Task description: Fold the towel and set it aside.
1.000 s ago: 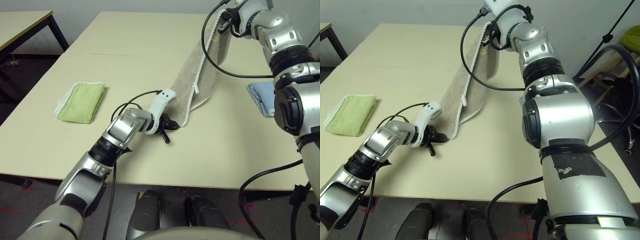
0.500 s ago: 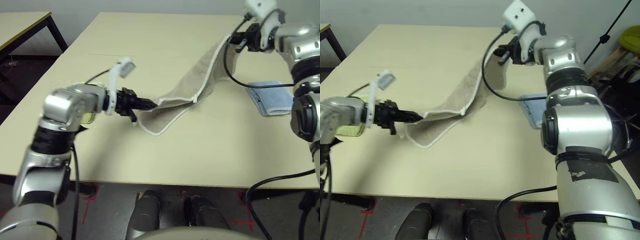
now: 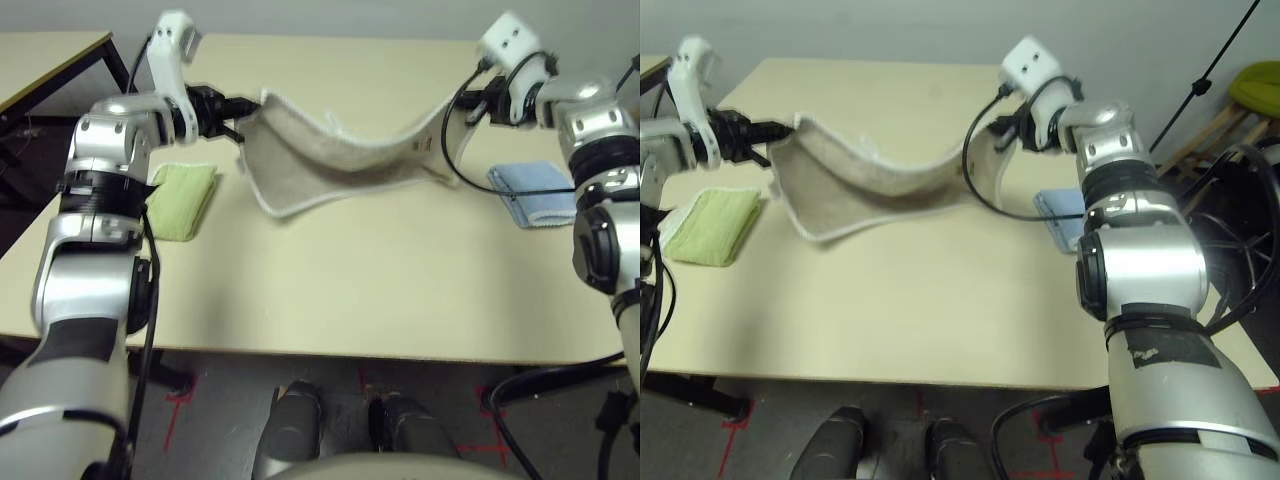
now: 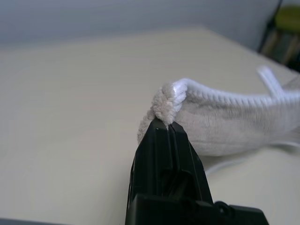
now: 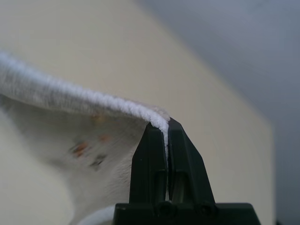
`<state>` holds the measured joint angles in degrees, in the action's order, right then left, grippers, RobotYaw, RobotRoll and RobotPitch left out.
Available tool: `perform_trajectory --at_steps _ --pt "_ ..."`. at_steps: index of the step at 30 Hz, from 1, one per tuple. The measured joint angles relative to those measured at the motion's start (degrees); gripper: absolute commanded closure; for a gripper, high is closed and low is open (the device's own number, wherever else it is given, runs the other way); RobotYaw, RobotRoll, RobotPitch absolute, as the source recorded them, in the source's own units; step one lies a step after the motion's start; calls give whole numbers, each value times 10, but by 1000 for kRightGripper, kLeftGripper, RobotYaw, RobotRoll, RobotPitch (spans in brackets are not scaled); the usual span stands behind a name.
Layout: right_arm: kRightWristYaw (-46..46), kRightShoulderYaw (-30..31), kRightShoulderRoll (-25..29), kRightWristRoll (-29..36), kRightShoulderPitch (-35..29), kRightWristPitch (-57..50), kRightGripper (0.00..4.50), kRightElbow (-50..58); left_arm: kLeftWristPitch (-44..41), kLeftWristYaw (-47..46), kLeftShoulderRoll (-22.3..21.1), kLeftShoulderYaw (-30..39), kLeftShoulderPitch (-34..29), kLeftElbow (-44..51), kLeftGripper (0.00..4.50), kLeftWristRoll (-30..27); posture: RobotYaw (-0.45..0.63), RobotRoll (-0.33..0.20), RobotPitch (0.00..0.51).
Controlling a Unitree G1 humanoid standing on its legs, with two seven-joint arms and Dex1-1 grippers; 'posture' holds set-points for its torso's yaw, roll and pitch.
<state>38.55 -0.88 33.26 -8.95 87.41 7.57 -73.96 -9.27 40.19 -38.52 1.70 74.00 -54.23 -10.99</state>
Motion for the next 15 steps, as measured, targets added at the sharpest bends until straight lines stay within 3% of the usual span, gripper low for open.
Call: perform_trajectory --at_steps 3,7,11,15 --pt "-4 -30 15 24 14 24 4500 4 85 -7 -7 15 13 -13 4469 9 202 0 83" --pt "128 -47 47 67 -24 15 4500 36 93 73 -38 17 -47 44 4469 12 197 0 88" --pt "271 -45 59 101 -149 -50 4500 107 38 148 -42 10 -196 143 4469 -1 189 0 95" --pt "332 -41 66 125 -296 -130 4500 207 -19 188 -42 1 -329 264 4469 -17 197 0 103"
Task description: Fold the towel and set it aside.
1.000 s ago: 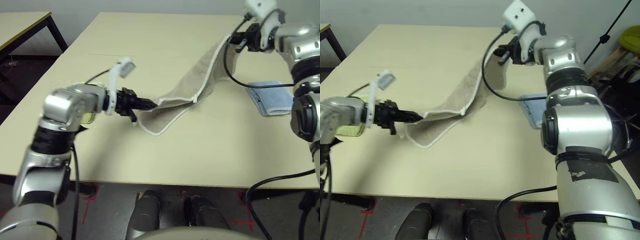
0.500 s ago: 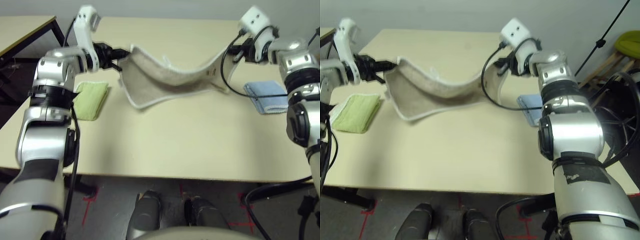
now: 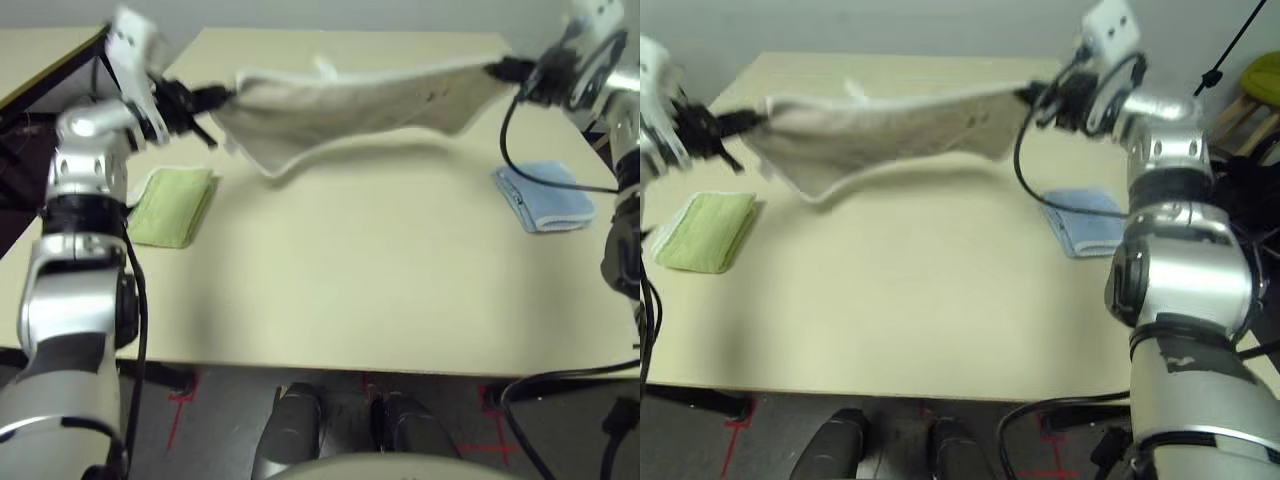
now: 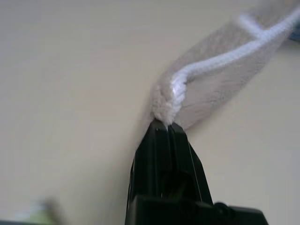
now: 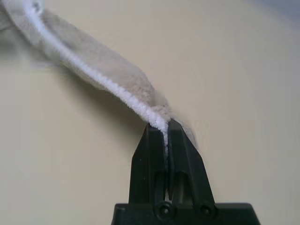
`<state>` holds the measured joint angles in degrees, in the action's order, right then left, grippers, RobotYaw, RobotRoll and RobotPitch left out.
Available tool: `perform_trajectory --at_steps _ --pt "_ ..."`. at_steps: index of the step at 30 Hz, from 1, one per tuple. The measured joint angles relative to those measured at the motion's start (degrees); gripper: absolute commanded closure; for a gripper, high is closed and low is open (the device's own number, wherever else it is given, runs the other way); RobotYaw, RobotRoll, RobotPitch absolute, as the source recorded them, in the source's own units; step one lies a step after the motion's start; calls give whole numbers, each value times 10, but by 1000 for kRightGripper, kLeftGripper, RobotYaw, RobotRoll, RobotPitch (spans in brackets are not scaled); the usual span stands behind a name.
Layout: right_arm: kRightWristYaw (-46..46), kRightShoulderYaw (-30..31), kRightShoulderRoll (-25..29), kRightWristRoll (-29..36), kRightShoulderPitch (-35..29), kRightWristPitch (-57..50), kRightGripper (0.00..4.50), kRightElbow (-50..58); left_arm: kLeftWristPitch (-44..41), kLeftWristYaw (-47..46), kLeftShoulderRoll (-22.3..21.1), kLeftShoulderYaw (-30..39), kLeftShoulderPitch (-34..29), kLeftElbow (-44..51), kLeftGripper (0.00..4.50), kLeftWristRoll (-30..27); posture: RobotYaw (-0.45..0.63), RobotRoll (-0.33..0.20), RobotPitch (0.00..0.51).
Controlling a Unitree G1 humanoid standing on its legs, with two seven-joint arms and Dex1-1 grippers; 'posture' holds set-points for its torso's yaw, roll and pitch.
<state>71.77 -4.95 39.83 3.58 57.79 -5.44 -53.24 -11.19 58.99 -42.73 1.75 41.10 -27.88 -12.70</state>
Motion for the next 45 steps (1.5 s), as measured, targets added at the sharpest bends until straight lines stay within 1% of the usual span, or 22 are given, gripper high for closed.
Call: perform_trajectory --at_steps 2,5,9,14,18,21,23,25,27,29,32,36,40,43,45 --pt "10 2 3 9 -68 -34 4500 52 -19 10 0 -4 -45 46 4469 -4 196 0 107" --pt "18 11 6 20 -142 -82 4500 120 -42 23 -2 -5 -82 89 4469 -6 197 0 108" --pt "33 15 25 36 -183 -125 4500 180 -67 49 -18 -5 -103 122 4469 -15 192 0 110" --pt "68 20 59 58 -215 -178 4500 240 -98 96 -51 -5 -129 156 4469 -32 193 0 115" --pt "127 43 110 83 -271 -242 4500 323 -147 139 -96 -5 -171 209 4469 -57 192 0 118" --pt "171 64 160 96 -316 -272 4500 377 -182 168 -127 -5 -201 234 4469 -74 191 0 120" --pt "194 84 199 115 -350 -292 4500 417 -208 195 -154 -7 -219 252 4469 -87 190 0 125" --pt "203 95 219 134 -367 -307 4500 437 -229 216 -176 -8 -229 261 4469 -97 187 0 127" --pt "203 102 226 142 -366 -308 4500 444 -238 223 -184 -9 -229 268 4469 -101 188 0 128" --pt "196 103 222 136 -359 -288 4500 431 -226 216 -179 -12 -223 259 4469 -93 185 0 131" --pt "150 110 184 97 -304 -212 4500 362 -177 186 -143 -31 -171 202 4469 -61 184 0 133" --pt "91 127 140 41 -238 -92 4500 254 -103 164 -112 -59 -101 121 4469 -12 181 0 138" --pt "50 130 93 6 -179 -9 4500 156 -42 147 -76 -80 -44 33 4469 30 180 0 143" --pt "35 130 76 -11 -152 32 4500 106 -10 140 -64 -85 -21 -15 4469 47 178 0 145" --pt "28 130 68 -19 -140 53 4500 81 2 140 -59 -87 -17 -32 4469 55 178 0 146"
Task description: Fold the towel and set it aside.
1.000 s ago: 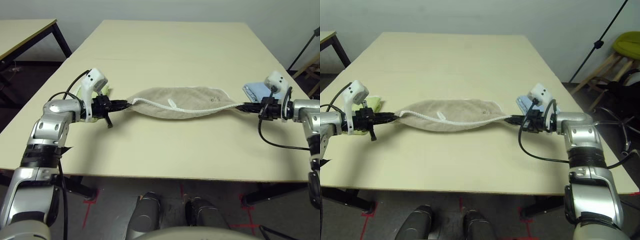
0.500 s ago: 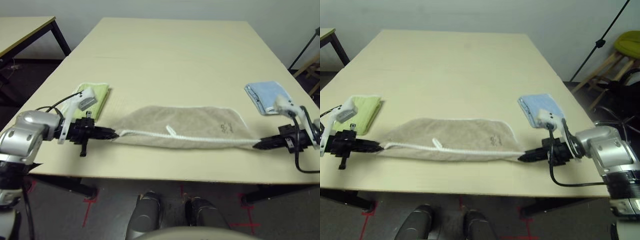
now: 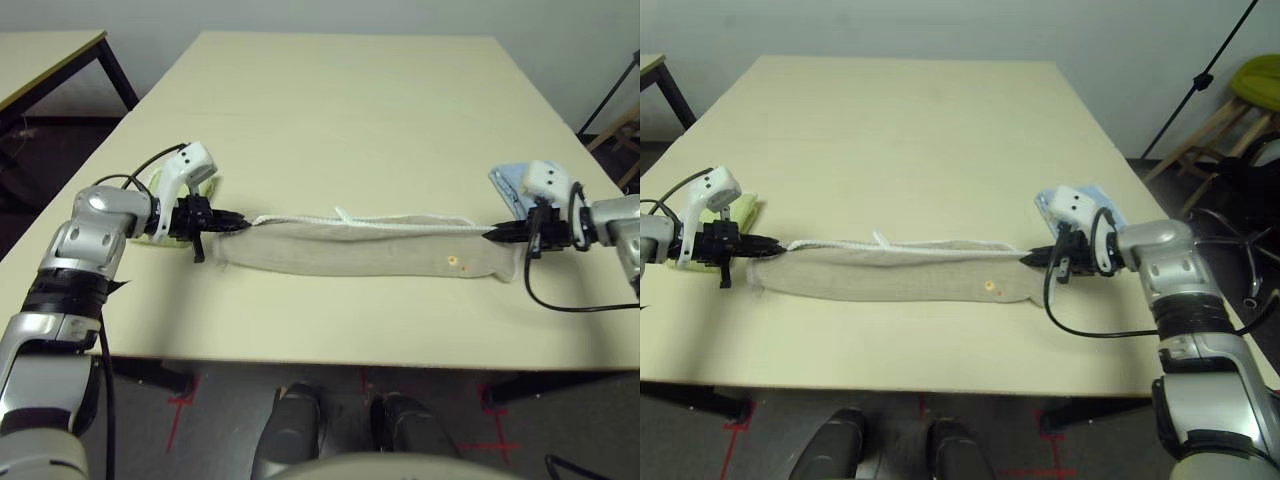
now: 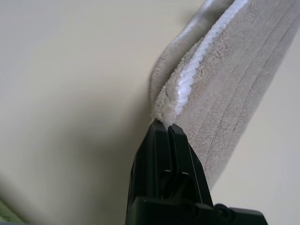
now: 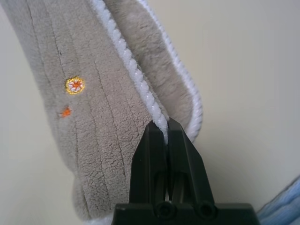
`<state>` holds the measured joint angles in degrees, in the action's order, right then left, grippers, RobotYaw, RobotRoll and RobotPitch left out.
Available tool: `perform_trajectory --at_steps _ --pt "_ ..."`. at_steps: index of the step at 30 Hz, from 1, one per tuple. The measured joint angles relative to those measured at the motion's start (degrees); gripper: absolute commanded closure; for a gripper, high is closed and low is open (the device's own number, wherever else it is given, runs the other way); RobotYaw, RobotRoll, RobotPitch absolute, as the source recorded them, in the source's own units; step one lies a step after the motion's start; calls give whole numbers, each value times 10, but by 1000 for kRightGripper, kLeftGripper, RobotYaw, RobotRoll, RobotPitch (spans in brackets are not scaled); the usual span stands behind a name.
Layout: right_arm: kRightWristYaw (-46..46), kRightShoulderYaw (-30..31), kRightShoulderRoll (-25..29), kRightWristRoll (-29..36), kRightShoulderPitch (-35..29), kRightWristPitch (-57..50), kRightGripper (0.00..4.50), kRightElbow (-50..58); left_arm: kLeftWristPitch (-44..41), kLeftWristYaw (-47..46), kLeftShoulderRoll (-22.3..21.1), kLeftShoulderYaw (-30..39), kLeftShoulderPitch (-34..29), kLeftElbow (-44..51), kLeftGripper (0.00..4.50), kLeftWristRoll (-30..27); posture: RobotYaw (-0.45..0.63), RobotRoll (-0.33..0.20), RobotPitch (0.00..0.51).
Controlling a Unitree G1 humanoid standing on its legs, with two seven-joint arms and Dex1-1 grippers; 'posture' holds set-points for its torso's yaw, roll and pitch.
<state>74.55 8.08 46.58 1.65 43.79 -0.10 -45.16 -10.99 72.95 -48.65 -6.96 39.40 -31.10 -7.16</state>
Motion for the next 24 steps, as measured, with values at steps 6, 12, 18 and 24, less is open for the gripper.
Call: perform_trajectory --at_steps 6,12,18,24 --pt "-5 0 -17 -15 13 36 4500 -47 8 0 8 -1 1 -28 4469 8 182 0 144" --pt "-33 -4 -26 -21 21 52 3115 -78 10 -51 23 10 13 -60 2795 18 183 0 143" --pt "-36 -30 -20 -13 51 44 857 -98 0 -82 16 40 34 -76 676 17 177 0 144" --pt "-34 -71 4 13 71 -11 16 -96 -28 -85 -15 74 16 -42 0 3 188 0 148"
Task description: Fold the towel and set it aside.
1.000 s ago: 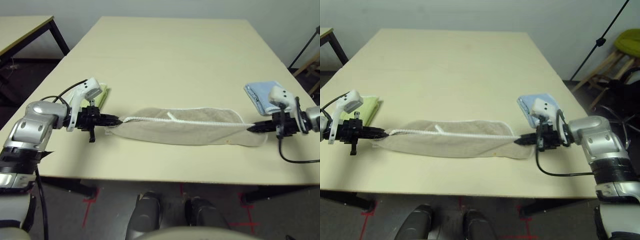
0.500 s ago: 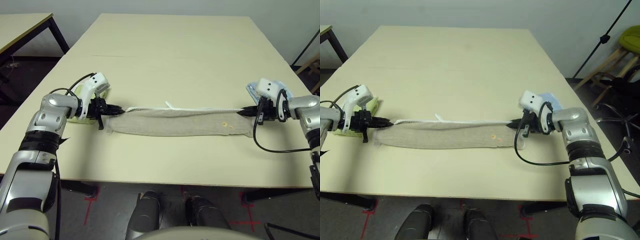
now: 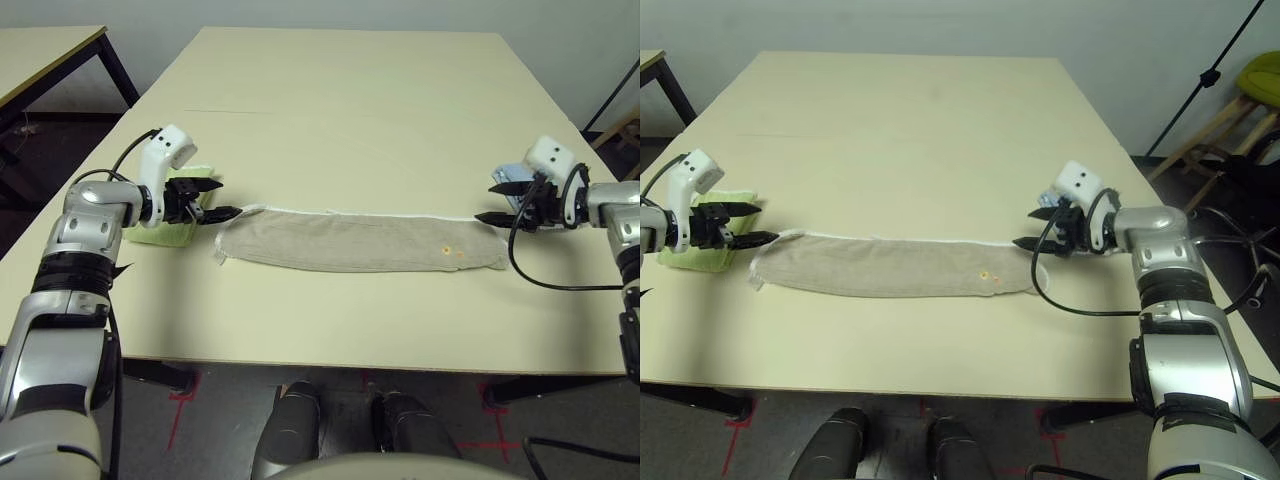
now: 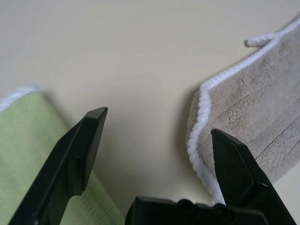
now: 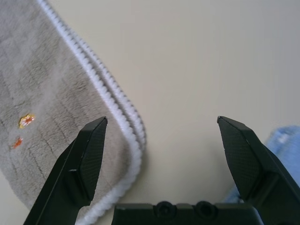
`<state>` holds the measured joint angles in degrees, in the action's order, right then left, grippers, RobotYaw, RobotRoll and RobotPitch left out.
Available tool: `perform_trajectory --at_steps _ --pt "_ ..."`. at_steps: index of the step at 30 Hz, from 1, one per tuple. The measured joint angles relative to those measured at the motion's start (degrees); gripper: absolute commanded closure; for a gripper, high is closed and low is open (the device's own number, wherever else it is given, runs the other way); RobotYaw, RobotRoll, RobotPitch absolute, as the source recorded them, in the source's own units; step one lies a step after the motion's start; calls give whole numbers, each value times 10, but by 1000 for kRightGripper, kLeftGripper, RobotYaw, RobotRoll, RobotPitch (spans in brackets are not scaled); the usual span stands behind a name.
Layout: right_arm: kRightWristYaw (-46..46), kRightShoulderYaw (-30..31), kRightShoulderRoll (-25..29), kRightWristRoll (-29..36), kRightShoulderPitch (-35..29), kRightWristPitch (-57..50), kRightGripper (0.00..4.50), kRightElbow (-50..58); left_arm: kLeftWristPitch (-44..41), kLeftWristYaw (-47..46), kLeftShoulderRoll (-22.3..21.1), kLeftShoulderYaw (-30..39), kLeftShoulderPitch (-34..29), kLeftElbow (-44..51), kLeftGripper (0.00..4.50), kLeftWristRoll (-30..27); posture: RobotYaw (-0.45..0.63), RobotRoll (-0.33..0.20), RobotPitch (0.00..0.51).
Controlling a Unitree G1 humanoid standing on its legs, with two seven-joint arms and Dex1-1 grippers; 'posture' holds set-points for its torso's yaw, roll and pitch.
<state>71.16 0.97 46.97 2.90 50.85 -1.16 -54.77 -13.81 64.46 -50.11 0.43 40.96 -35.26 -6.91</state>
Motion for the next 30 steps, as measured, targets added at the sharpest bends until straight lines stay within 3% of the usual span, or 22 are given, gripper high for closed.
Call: perform_trajectory --at_steps 5,9,13,20,24,30 --pt "-6 -64 31 59 -6 -101 16 80 -76 -27 -1 76 -19 118 0 -64 201 0 149" --pt "-31 -95 -8 131 -85 -224 16 265 -144 -64 54 93 -52 252 0 -119 195 0 148" --pt "-111 -111 -80 186 -191 -325 16 435 -194 -140 156 94 -95 329 0 -157 187 0 149" --pt "-176 -135 -127 274 -249 -420 16 555 -258 -209 236 95 -109 377 0 -210 175 0 147" --pt "-186 -135 -131 297 -264 -438 960 562 -274 -213 243 84 -109 378 881 -225 165 0 144" --pt "-183 -135 -123 320 -266 -442 3316 562 -282 -209 241 62 -109 376 2996 -230 161 0 134"
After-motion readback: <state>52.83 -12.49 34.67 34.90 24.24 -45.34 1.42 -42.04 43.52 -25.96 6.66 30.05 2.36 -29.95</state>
